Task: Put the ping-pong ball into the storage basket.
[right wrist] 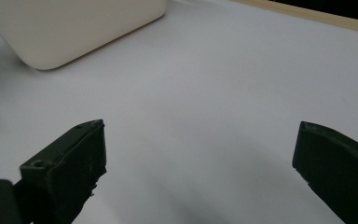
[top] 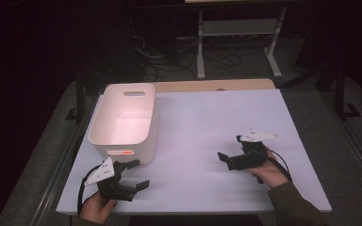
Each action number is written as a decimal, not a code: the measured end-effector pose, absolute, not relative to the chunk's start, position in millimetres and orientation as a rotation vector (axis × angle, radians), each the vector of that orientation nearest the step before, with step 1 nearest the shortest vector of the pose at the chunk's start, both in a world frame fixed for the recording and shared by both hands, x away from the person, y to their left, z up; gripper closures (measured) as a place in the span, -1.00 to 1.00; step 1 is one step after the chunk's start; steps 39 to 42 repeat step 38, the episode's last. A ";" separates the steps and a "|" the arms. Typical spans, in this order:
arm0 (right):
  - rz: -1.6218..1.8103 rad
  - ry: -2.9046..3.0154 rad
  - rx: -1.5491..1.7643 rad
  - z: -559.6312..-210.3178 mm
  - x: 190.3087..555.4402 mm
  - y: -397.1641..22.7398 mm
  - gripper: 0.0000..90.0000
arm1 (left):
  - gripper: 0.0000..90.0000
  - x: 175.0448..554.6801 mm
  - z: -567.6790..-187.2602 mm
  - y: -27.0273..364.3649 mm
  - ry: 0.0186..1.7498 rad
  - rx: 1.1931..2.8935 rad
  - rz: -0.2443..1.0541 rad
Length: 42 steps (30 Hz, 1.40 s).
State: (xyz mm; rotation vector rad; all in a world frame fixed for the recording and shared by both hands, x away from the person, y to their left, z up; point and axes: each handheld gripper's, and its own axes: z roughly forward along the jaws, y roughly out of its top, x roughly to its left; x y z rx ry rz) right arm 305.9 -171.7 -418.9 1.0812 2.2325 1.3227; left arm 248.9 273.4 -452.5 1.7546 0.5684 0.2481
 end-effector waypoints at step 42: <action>1.257 2.167 1.131 -442.0 266.9 -208.5 -0.98 | -0.69 249.1 -452.4 273.1 0.571 1.757 0.246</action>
